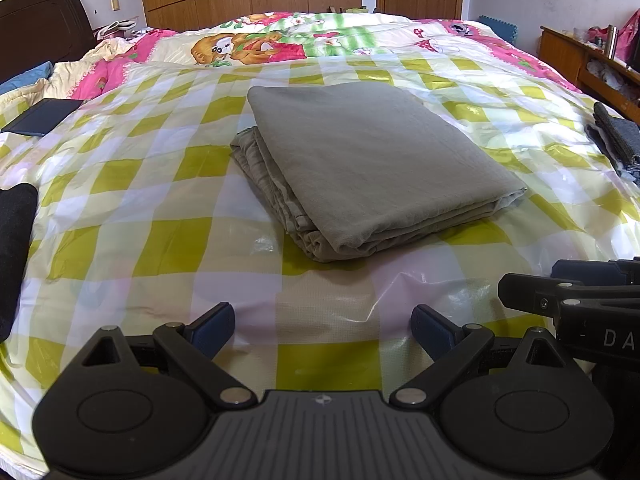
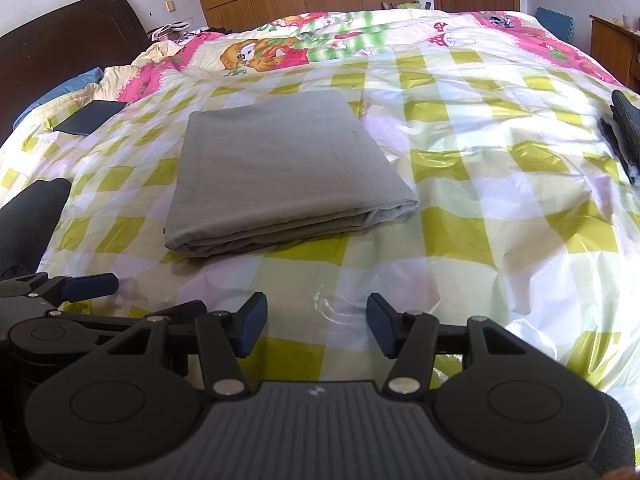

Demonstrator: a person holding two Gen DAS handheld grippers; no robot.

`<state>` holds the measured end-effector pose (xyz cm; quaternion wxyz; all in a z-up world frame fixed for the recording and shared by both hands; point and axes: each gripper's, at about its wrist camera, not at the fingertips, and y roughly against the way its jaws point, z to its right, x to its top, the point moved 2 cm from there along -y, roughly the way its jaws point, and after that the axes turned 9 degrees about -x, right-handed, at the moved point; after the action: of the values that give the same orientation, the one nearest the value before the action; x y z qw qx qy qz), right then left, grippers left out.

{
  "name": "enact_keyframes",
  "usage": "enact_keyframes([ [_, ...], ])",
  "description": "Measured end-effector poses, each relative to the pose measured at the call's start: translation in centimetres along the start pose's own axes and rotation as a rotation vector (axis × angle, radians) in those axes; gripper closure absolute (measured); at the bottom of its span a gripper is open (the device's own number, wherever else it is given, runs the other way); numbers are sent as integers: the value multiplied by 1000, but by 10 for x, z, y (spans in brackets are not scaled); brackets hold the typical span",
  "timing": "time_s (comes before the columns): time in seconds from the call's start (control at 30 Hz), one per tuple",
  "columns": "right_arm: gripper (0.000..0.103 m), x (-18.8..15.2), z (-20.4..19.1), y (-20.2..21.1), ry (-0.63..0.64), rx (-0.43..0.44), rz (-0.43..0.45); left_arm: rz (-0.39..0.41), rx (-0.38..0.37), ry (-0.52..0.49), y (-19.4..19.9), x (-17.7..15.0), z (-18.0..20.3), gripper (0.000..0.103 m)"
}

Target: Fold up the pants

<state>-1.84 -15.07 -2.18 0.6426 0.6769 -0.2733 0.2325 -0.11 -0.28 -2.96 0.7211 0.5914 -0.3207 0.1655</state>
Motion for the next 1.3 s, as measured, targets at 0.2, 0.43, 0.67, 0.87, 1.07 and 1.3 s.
enact_keyframes([
  [0.2,47,1,1,0,1,-2,2,0,0,0,0,0,0,0],
  [0.43,47,1,1,1,2,-3,4,1,0,0,0,0,0,0],
  [0.67,47,0,0,2,4,-6,7,1,0,-1,0,0,1,0],
  [0.87,47,0,0,3,6,-8,9,2,0,-1,0,0,1,0],
  [1.07,47,1,1,4,9,-12,11,2,1,-3,0,1,2,0],
  [1.3,47,0,-1,7,15,-21,20,10,3,-11,3,4,4,0],
])
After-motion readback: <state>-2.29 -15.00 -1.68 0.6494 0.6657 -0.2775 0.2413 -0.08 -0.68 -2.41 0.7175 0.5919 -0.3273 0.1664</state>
